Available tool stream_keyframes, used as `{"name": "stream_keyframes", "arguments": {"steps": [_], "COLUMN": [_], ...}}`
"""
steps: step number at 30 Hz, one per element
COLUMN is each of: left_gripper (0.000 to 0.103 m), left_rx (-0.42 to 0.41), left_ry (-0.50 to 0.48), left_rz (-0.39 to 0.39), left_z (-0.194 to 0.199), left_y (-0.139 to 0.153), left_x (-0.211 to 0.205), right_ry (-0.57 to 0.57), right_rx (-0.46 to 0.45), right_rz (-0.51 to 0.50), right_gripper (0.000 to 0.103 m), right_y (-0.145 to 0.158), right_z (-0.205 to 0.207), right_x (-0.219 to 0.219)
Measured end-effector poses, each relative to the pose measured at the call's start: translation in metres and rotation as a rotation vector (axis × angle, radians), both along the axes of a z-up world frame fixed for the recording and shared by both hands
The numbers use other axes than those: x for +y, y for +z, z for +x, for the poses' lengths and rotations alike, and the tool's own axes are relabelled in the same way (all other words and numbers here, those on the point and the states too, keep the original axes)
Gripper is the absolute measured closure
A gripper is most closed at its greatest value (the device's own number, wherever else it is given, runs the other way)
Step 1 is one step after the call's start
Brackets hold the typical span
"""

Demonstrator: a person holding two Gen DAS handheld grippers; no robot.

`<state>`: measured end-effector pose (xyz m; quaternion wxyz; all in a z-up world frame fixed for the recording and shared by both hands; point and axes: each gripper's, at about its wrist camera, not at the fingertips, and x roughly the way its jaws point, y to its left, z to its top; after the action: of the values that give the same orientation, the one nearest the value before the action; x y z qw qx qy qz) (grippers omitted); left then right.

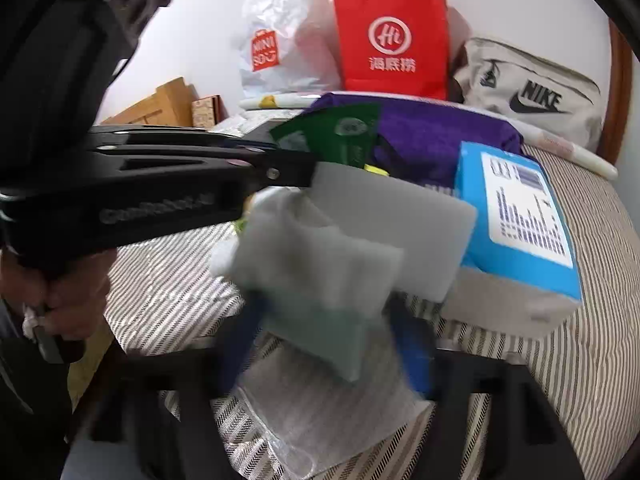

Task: Organize soft objects
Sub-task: 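Grasp the white gloves with mint cloth with the right tool while the left tool grasps the green card packet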

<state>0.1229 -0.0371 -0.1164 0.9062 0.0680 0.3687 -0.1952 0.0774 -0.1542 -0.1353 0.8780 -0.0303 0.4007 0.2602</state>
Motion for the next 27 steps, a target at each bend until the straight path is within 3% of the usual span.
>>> {"name": "stream_keyframes", "arguments": {"steps": [3,7,13,19,27], "left_gripper": [0.097,0.098,0.098,0.098,0.098], "left_rx": [-0.001,-0.01,-0.012,-0.014,0.04], "left_ry": [0.014,0.039,0.055,0.07,0.077], "left_rz": [-0.059,-0.098,-0.18,-0.171,-0.17], "left_z": [0.0,-0.002,-0.008,-0.014,0.005], "left_y": [0.006,0.013,0.026,0.03,0.01], "left_x": [0.01,0.023,0.04,0.045,0.036], "right_ry": [0.007,0.012,0.024,0.014,-0.033], "right_rx": [-0.017,-0.025,-0.052,-0.06,-0.067], "right_rz": [0.006,0.035,0.089,0.113,0.091], "right_gripper": [0.077,0.088,0.092,0.093,0.093], "right_y": [0.003,0.01,0.024,0.034,0.041], "right_z": [-0.001,-0.004,-0.014,-0.021,-0.032], "right_x": [0.001,-0.005,-0.016,-0.029,-0.056]}}
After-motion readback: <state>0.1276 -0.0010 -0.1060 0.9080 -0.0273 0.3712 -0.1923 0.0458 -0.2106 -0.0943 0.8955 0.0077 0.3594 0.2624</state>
